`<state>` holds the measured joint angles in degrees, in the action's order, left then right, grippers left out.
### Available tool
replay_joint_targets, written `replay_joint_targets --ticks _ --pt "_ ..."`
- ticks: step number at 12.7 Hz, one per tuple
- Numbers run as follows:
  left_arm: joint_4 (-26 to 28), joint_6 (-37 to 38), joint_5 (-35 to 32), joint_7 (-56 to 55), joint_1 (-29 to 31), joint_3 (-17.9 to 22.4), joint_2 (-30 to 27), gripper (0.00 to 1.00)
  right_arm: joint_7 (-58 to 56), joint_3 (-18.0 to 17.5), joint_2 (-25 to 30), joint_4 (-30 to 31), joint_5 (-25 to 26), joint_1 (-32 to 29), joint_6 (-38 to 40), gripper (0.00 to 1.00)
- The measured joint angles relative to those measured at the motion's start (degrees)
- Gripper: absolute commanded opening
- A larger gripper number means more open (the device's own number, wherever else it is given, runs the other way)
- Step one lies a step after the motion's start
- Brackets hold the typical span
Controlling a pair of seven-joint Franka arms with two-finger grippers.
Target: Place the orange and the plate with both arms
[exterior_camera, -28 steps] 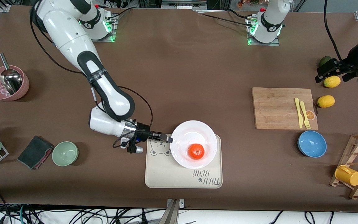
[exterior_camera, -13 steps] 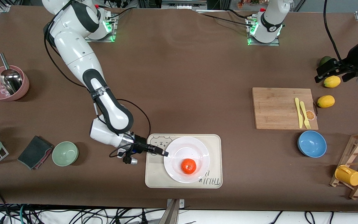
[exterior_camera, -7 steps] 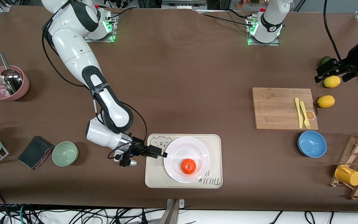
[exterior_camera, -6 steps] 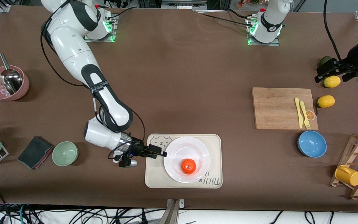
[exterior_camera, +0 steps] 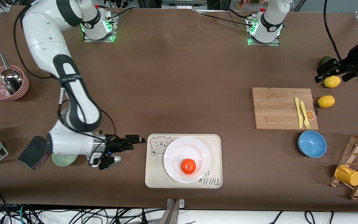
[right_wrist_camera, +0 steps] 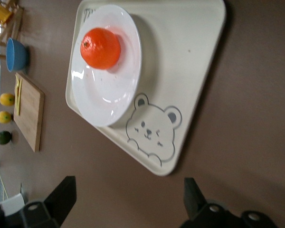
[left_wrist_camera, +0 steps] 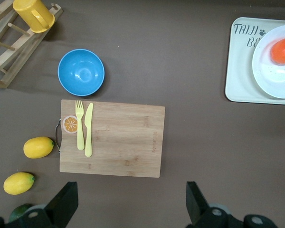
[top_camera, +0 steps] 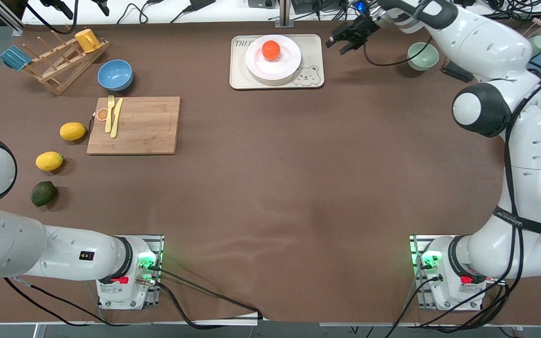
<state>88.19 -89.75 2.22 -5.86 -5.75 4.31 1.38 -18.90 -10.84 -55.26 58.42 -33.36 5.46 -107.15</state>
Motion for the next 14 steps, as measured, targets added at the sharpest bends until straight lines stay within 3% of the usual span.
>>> replay_joint_targets --ticks 4,8,12,14 --pt "-0.02 0.0 0.0 0.0 0.0 0.03 0.01 1.0 0.04 8.58 8.04 -0.05 8.59 -0.15 19.43 1.0" --pt "-0.05 0.01 0.01 0.0 0.01 0.05 0.03 1.0 0.17 12.93 14.29 -0.01 18.9 -0.17 31.54 1.0" --pt "-0.05 0.02 0.01 0.0 0.01 0.05 0.04 1.0 2.29 13.04 19.43 2.92 26.57 1.56 33.75 1.0" --pt "-0.06 0.02 0.01 0.0 0.01 0.05 0.04 1.0 5.9 13.12 27.37 13.91 28.27 2.64 26.51 1.0"
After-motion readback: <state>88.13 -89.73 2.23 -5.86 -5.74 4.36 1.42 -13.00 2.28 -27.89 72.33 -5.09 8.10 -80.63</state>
